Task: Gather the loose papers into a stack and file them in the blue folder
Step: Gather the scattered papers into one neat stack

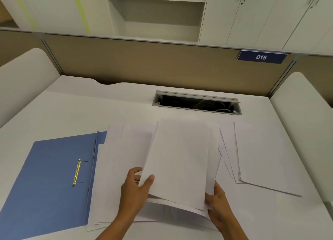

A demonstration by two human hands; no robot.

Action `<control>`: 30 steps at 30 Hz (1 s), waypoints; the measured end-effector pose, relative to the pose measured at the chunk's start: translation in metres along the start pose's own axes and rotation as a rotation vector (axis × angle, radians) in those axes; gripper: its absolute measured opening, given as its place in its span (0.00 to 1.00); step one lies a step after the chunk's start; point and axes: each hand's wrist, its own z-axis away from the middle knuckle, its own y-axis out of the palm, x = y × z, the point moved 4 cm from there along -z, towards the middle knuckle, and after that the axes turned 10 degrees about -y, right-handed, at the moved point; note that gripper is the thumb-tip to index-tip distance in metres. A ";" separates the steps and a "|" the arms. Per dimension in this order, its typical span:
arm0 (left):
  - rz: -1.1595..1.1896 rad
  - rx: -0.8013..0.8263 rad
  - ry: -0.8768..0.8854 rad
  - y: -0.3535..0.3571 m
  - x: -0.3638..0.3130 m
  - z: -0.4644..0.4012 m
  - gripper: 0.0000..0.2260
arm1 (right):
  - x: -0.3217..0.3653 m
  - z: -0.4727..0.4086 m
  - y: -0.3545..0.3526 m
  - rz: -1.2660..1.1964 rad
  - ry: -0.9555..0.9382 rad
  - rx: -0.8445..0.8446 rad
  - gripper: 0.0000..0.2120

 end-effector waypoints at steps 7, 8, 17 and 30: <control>0.306 0.314 -0.178 -0.028 -0.006 -0.039 0.27 | 0.010 0.002 0.002 0.023 -0.009 0.122 0.43; 0.372 0.402 -0.210 -0.025 -0.010 -0.040 0.24 | 0.013 0.003 0.005 0.028 -0.008 0.151 0.42; 0.167 0.220 0.157 0.014 -0.043 -0.030 0.22 | 0.057 0.009 0.018 0.325 -0.047 0.357 0.19; 0.348 0.199 0.609 0.010 -0.100 0.009 0.35 | 0.143 0.009 0.015 0.251 -0.535 -0.025 0.28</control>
